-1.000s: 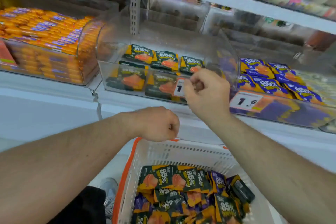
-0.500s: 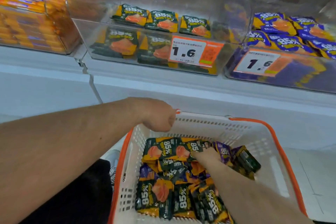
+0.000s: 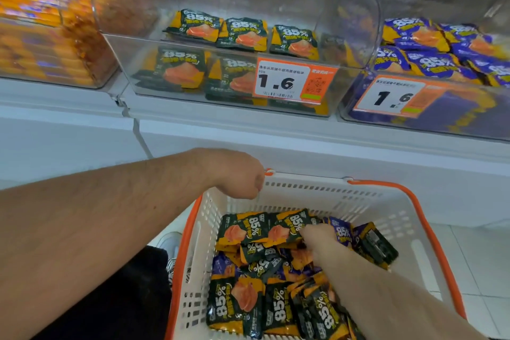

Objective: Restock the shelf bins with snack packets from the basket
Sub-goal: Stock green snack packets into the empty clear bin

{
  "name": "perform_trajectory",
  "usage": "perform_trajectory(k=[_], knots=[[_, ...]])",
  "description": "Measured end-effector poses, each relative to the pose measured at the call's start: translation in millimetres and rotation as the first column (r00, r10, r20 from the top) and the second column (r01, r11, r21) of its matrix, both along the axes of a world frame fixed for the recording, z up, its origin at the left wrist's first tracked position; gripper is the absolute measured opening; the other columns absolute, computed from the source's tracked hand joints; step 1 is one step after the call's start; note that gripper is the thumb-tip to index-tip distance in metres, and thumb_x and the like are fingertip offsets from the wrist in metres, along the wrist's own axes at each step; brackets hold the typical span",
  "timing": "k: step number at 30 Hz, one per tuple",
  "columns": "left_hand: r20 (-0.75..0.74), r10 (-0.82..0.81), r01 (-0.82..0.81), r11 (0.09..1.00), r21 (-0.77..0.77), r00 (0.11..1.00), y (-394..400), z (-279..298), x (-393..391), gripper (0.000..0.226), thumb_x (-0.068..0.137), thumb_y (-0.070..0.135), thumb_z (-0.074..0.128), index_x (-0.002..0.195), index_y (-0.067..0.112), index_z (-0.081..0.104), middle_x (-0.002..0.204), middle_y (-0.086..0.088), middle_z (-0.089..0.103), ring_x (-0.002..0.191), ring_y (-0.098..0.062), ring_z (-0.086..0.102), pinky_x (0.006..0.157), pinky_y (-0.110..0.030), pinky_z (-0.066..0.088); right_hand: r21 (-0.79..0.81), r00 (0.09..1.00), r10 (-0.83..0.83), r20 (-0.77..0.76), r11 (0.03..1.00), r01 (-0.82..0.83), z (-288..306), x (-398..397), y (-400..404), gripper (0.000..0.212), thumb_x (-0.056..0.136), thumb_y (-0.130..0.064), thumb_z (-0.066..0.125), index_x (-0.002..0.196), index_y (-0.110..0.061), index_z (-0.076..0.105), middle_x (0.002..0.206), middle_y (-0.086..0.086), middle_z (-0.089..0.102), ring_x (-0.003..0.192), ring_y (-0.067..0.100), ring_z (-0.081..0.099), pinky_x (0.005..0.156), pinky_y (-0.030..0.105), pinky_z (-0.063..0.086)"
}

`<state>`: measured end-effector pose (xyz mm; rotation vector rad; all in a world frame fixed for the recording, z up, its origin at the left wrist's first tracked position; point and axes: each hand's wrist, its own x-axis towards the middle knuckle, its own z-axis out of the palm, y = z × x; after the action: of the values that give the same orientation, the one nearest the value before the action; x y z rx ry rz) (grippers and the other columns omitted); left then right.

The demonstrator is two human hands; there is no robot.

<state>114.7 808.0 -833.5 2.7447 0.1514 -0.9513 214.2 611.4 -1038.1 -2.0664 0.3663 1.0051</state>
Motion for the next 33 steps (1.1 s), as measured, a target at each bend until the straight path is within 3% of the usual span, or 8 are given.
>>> perform_trajectory(k=[5, 10, 13, 17, 19, 22, 24, 33], knots=[[-0.003, 0.026, -0.026, 1.0, 0.014, 1.0, 4.3, 7.4, -4.4, 0.03, 0.098, 0.03, 0.049, 0.122, 0.017, 0.061, 0.124, 0.0, 0.061, 0.104, -0.016, 0.057, 0.088, -0.03, 0.046, -0.482, 0.647, 0.733, 0.21, 0.653, -0.584, 67.9, 7.5, 11.5, 0.009, 0.092, -0.012, 0.054, 0.093, -0.009, 0.062, 0.074, 0.004, 0.057, 0.06, 0.017, 0.053, 0.048, 0.026, 0.041], [0.049, 0.176, -0.173, 0.984, -0.051, 0.983, 13.3, 19.1, -14.1, 0.067, 0.091, 0.049, 0.06, 0.145, 0.018, 0.036, 0.143, -0.004, 0.046, 0.122, -0.021, 0.05, 0.1, -0.036, 0.044, -0.427, 0.275, 0.886, 0.373, 0.427, -0.797, 151.2, 2.7, 29.3, 0.011, 0.097, -0.014, 0.051, 0.089, -0.017, 0.059, 0.086, 0.002, 0.057, 0.08, 0.02, 0.057, 0.062, 0.028, 0.042], [0.012, 0.331, -0.317, 0.914, -0.255, 0.944, 22.8, 33.8, -19.9, 0.075, 0.088, 0.053, 0.063, 0.147, 0.019, 0.032, 0.147, -0.005, 0.04, 0.125, -0.027, 0.051, 0.101, -0.041, 0.047, -0.257, 0.292, 0.797, 0.529, 0.478, -0.84, 196.1, -4.3, 41.4, 0.019, 0.097, -0.01, 0.052, 0.079, -0.015, 0.054, 0.077, -0.003, 0.052, 0.072, 0.012, 0.051, 0.064, 0.026, 0.039], [0.116, 0.502, -0.367, 0.753, -0.546, 0.857, 32.7, 55.3, -25.7, 0.022, 0.09, 0.03, 0.069, 0.107, 0.021, 0.059, 0.114, 0.004, 0.055, 0.094, -0.022, 0.063, 0.07, -0.031, 0.056, 0.108, 0.561, 0.558, 0.612, 0.643, -0.758, 232.3, -13.2, 57.0, 0.02, 0.098, -0.004, 0.052, 0.084, -0.016, 0.059, 0.072, -0.001, 0.061, 0.066, 0.013, 0.057, 0.068, 0.031, 0.045], [0.221, 0.591, -0.352, 0.696, -0.626, 0.775, 35.3, 67.0, -28.1, 0.012, 0.088, 0.024, 0.072, 0.091, 0.027, 0.061, 0.096, 0.011, 0.061, 0.068, -0.013, 0.056, 0.053, -0.023, 0.043, -0.039, 0.419, 0.464, 0.78, 0.705, -0.708, 240.1, -13.9, 61.3, 0.012, 0.095, -0.013, 0.059, 0.097, -0.024, 0.062, 0.088, -0.007, 0.065, 0.08, 0.011, 0.06, 0.077, 0.031, 0.045], [0.323, 0.679, -0.31, 0.637, -0.706, 0.66, 40.5, 83.1, -29.5, 0.009, 0.086, 0.026, 0.074, 0.08, 0.029, 0.068, 0.081, 0.002, 0.067, 0.058, -0.013, 0.046, 0.049, -0.023, 0.036, -0.336, -0.146, 0.312, 0.939, 0.735, -0.589, 256.8, -22.7, 65.1, 0.044, 0.081, -0.031, 0.068, 0.12, -0.014, 0.06, 0.127, 0.005, 0.055, 0.118, 0.024, 0.054, 0.099, 0.037, 0.044], [0.36, 0.736, -0.278, 0.589, -0.759, 0.574, 40.8, 93.7, -31.0, 0.009, 0.084, 0.027, 0.075, 0.077, 0.026, 0.071, 0.079, -0.01, 0.064, 0.056, -0.014, 0.042, 0.051, -0.025, 0.034, -0.409, -0.303, 0.28, 0.911, 0.704, -0.58, 267.5, -35.2, 71.1, 0.067, 0.071, -0.05, 0.065, 0.127, -0.014, 0.054, 0.142, 0.007, 0.046, 0.13, 0.03, 0.046, 0.104, 0.046, 0.042], [0.291, 0.946, 0.109, 0.278, -0.954, 0.142, 29.8, 127.0, -32.2, 0.02, 0.097, 0.014, 0.057, 0.083, 0.019, 0.07, 0.071, 0.003, 0.071, 0.064, -0.011, 0.066, 0.06, -0.027, 0.051, -0.402, -0.195, 0.359, 0.913, 0.704, -0.585, 340.9, -35.2, 121.6, 0.079, 0.062, -0.05, 0.054, 0.136, -0.024, 0.045, 0.137, -0.001, 0.045, 0.126, 0.025, 0.04, 0.102, 0.042, 0.04]])
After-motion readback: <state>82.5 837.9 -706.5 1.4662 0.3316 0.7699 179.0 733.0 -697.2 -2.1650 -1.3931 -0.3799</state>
